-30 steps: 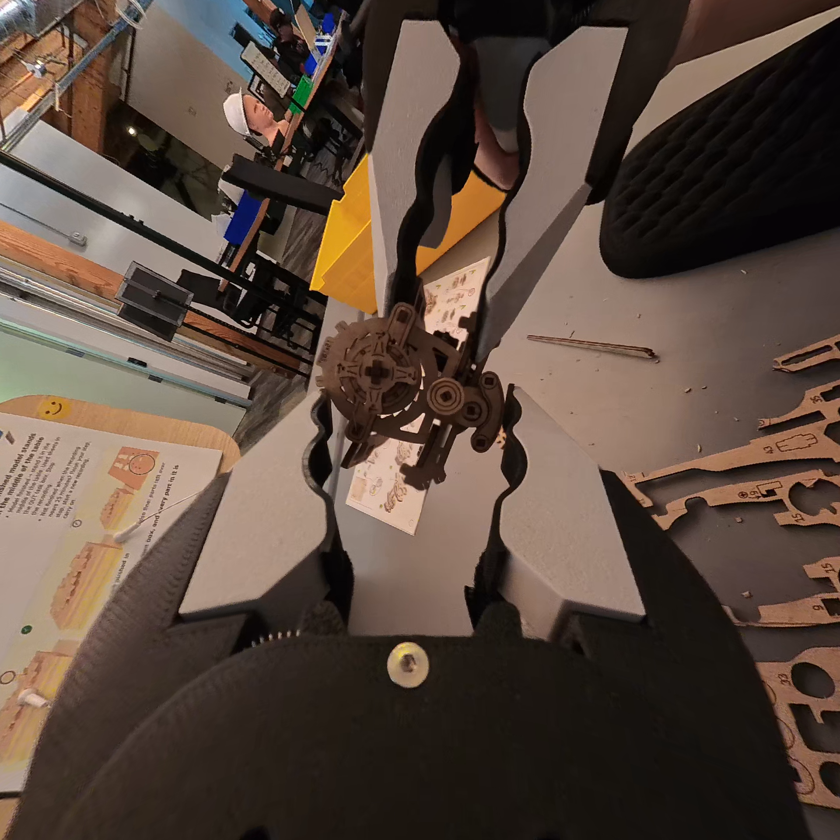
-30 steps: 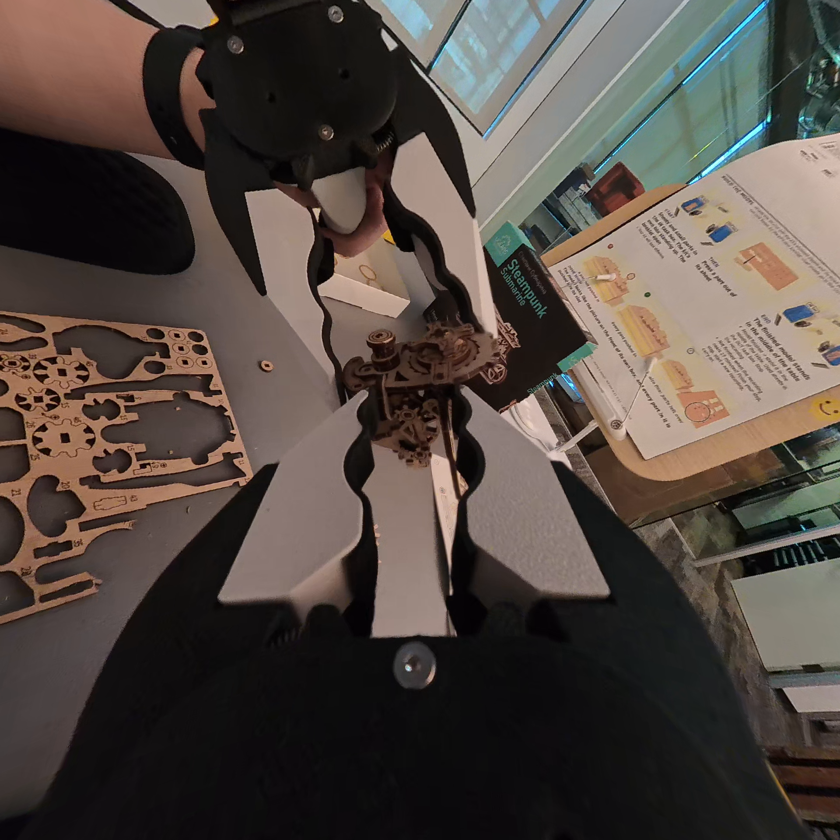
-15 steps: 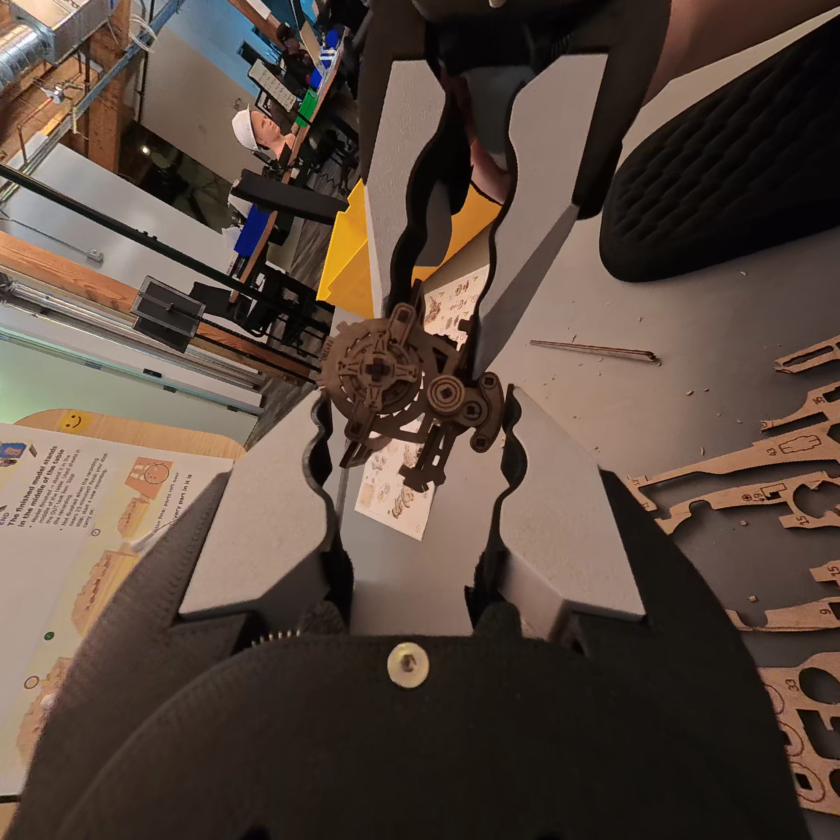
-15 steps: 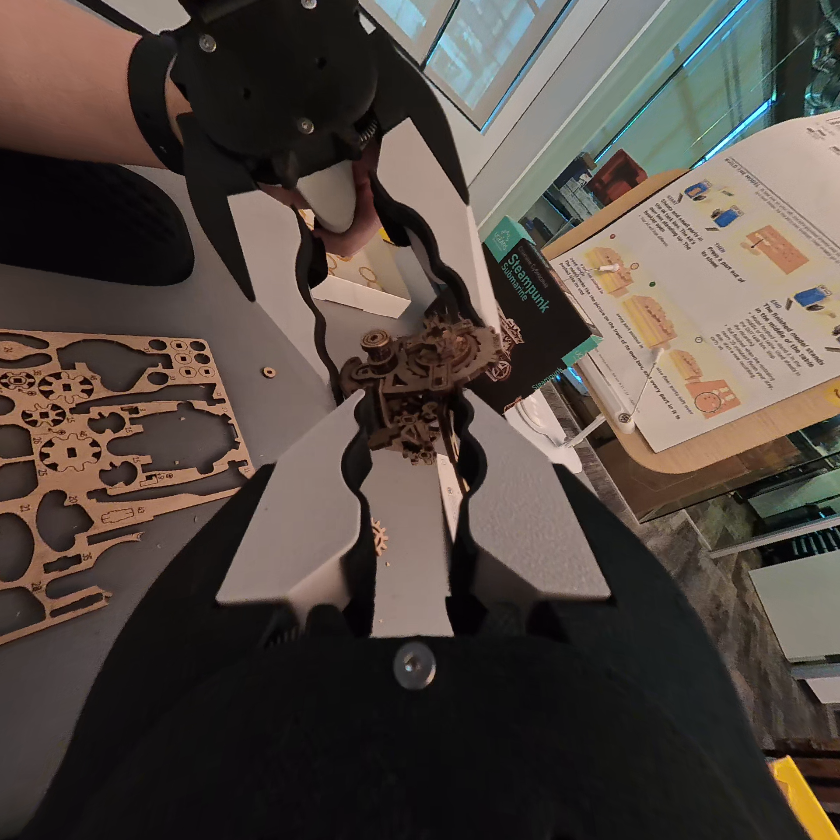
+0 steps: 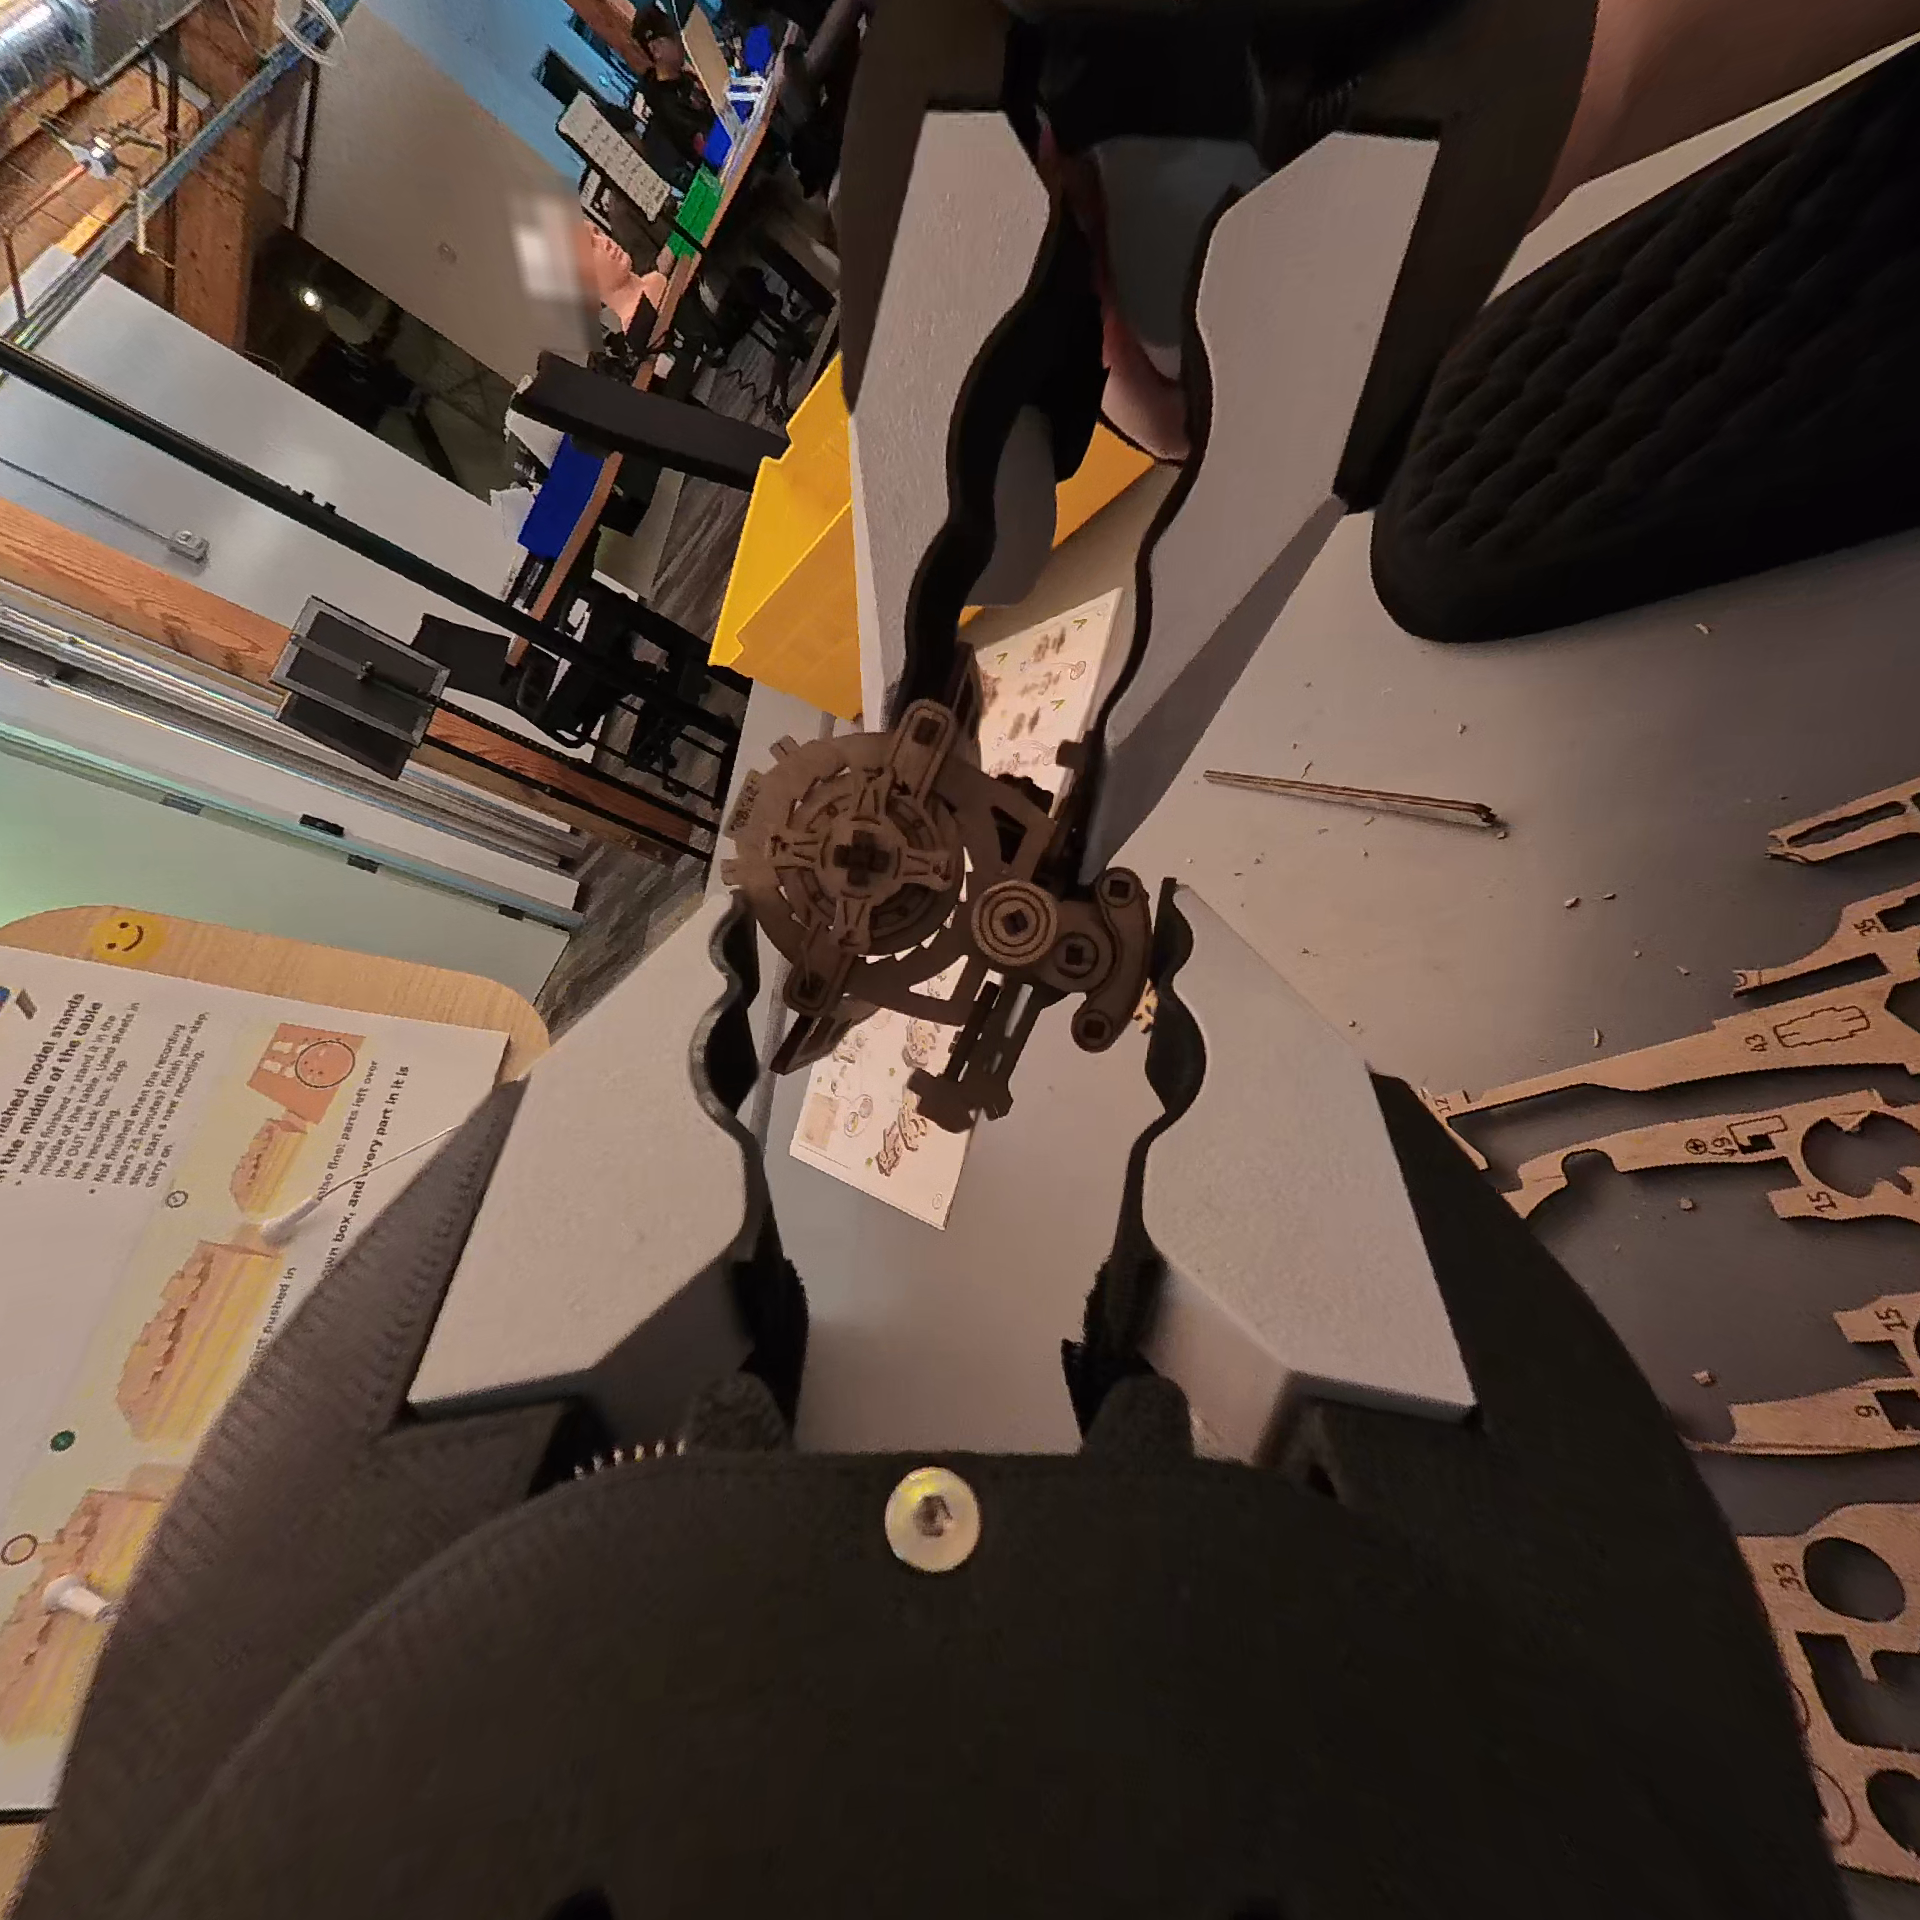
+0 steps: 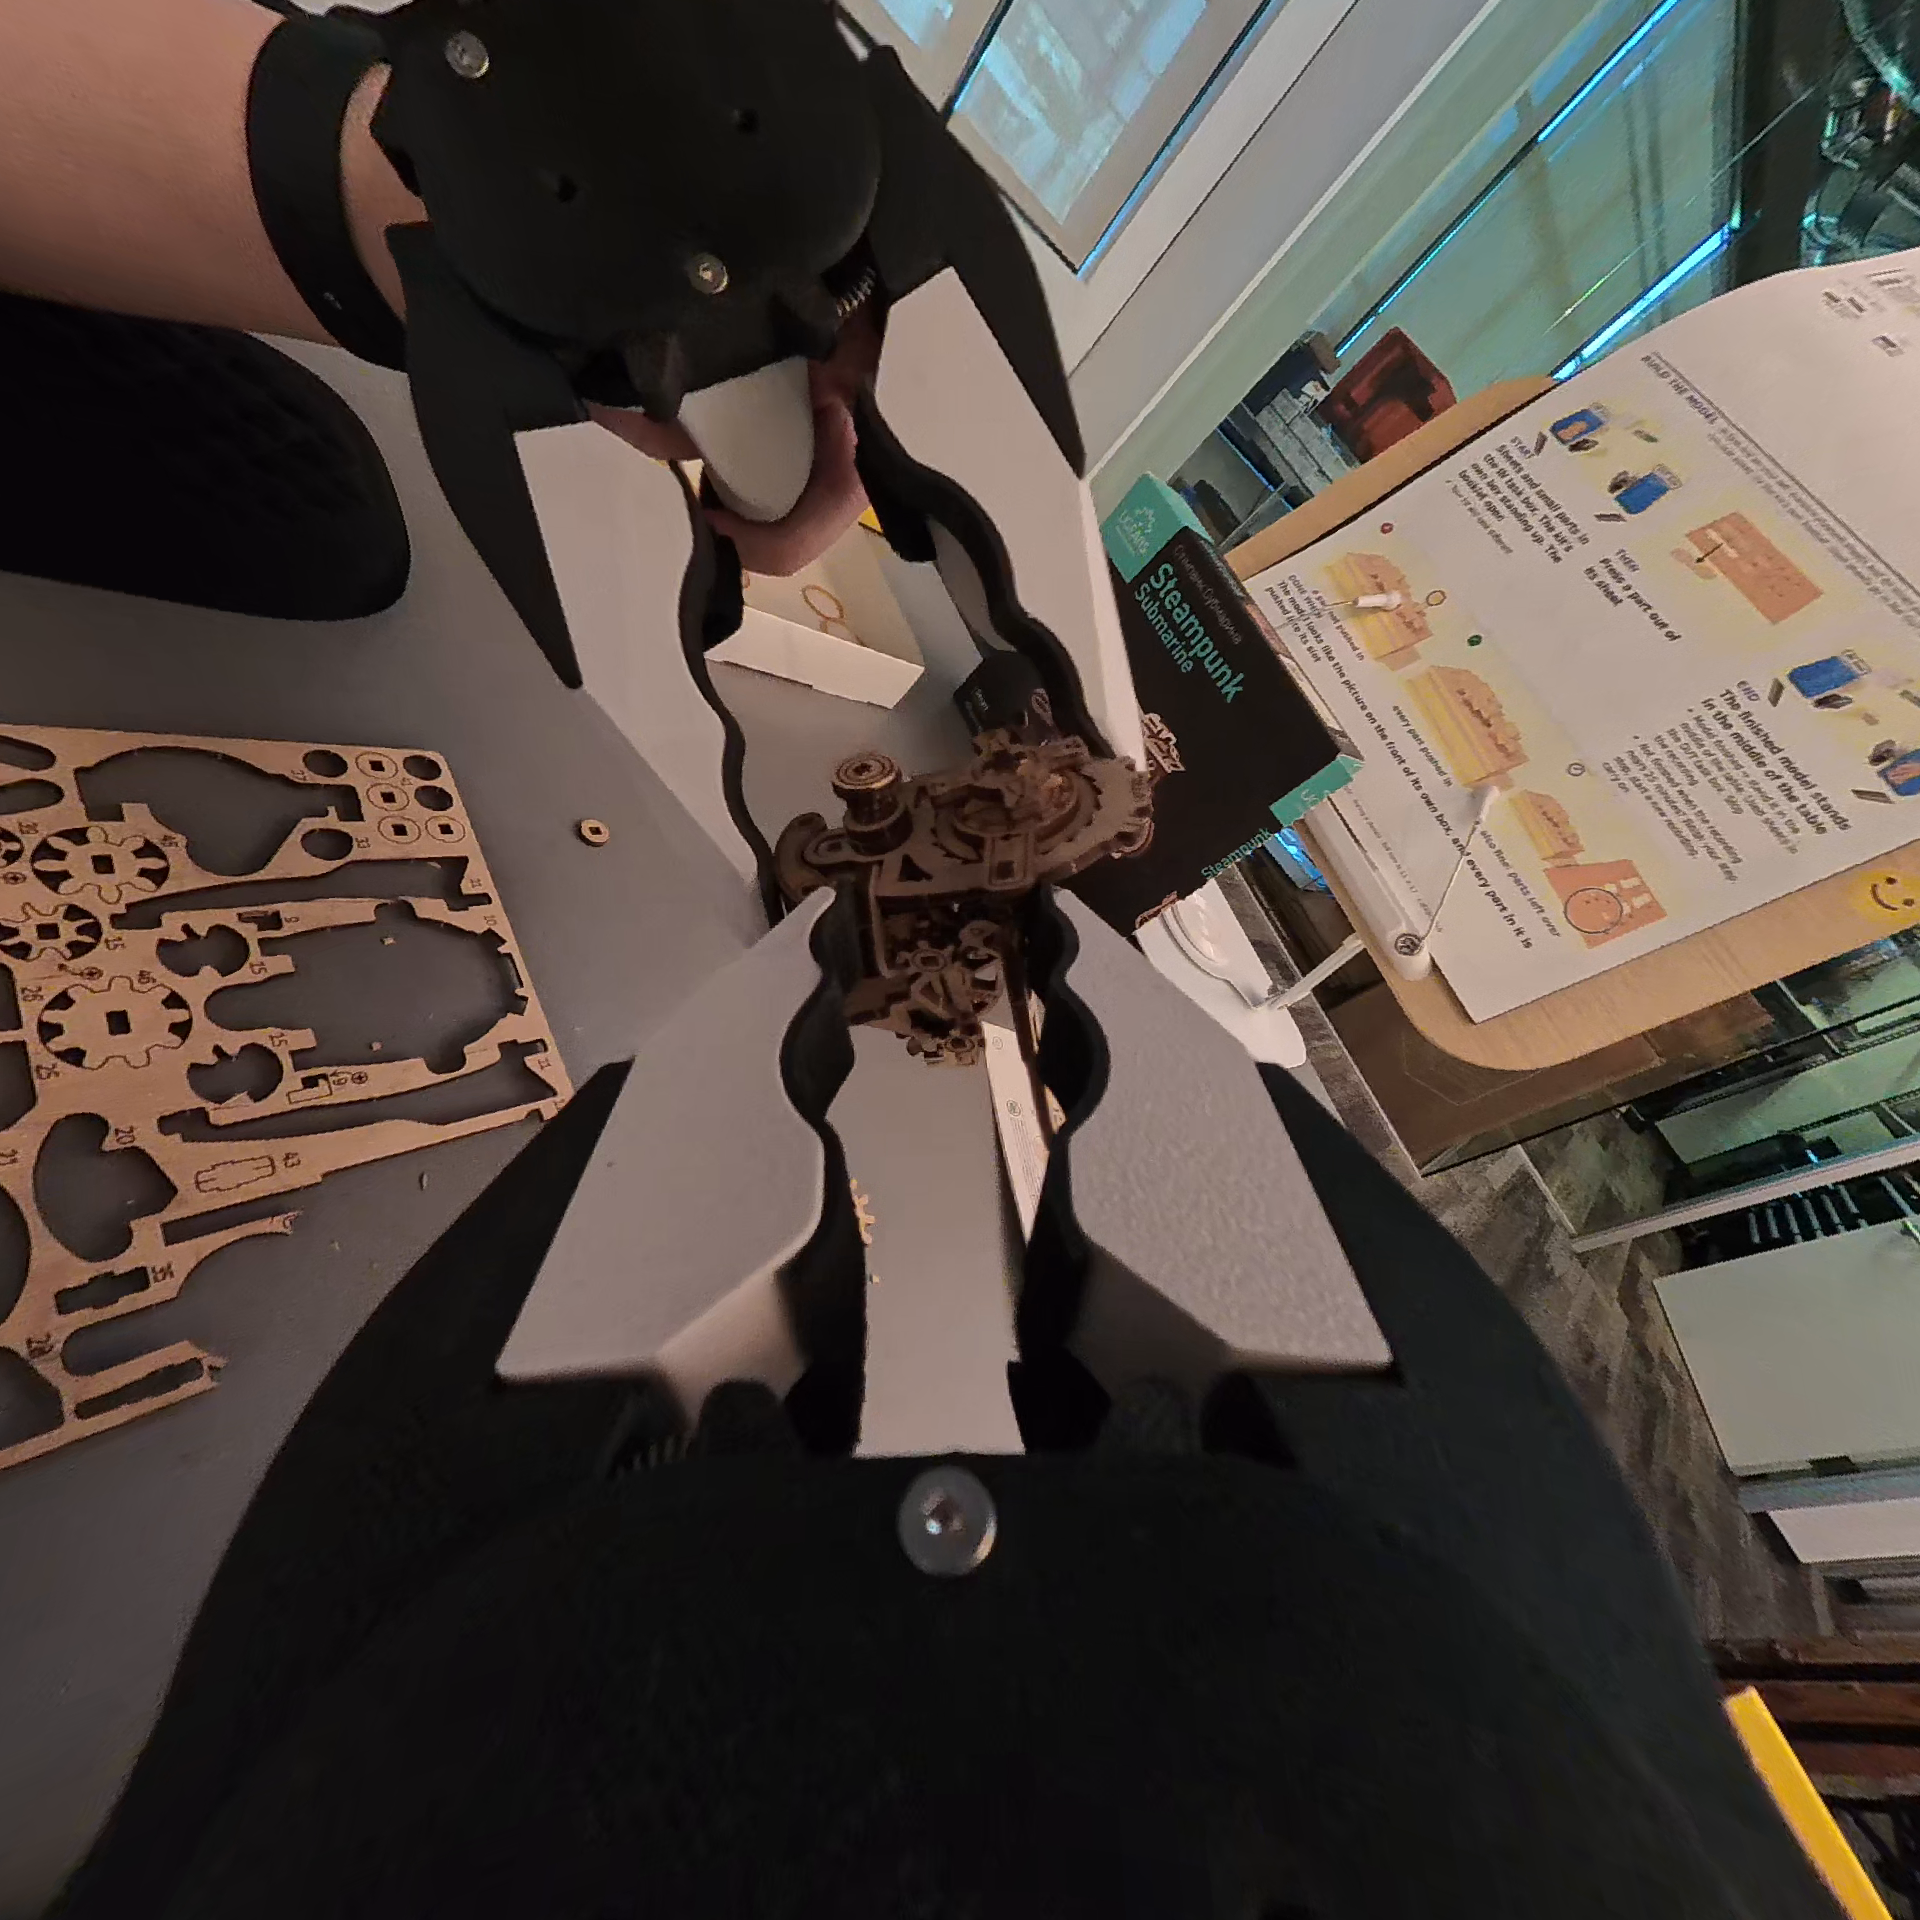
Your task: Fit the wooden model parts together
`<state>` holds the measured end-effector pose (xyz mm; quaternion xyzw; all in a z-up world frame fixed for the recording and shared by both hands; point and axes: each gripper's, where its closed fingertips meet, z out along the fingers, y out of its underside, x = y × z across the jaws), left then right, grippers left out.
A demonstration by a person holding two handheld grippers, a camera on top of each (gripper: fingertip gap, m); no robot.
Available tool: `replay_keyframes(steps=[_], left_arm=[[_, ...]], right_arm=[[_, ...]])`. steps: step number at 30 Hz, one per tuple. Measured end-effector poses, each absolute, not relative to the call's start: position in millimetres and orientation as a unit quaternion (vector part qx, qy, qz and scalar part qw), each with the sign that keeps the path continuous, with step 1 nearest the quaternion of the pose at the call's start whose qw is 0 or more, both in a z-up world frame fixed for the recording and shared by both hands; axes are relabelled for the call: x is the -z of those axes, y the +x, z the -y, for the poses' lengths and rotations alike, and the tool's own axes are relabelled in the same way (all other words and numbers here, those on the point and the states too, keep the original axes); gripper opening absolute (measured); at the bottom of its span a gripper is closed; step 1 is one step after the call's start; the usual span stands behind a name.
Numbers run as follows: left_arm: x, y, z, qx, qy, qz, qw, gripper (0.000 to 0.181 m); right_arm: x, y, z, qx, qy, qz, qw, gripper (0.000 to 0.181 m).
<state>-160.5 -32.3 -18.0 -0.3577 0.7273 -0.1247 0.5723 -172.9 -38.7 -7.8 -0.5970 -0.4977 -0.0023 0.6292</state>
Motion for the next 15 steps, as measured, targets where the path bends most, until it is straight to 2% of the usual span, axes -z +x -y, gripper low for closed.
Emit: replay_keyframes(steps=[15], left_arm=[[17.0,-159.1,32.2,0.128,-0.36,-0.723,0.576,0.074]], right_arm=[[7.5,-171.8,38.3,0.025,-0.594,0.498,0.631,0.03]])
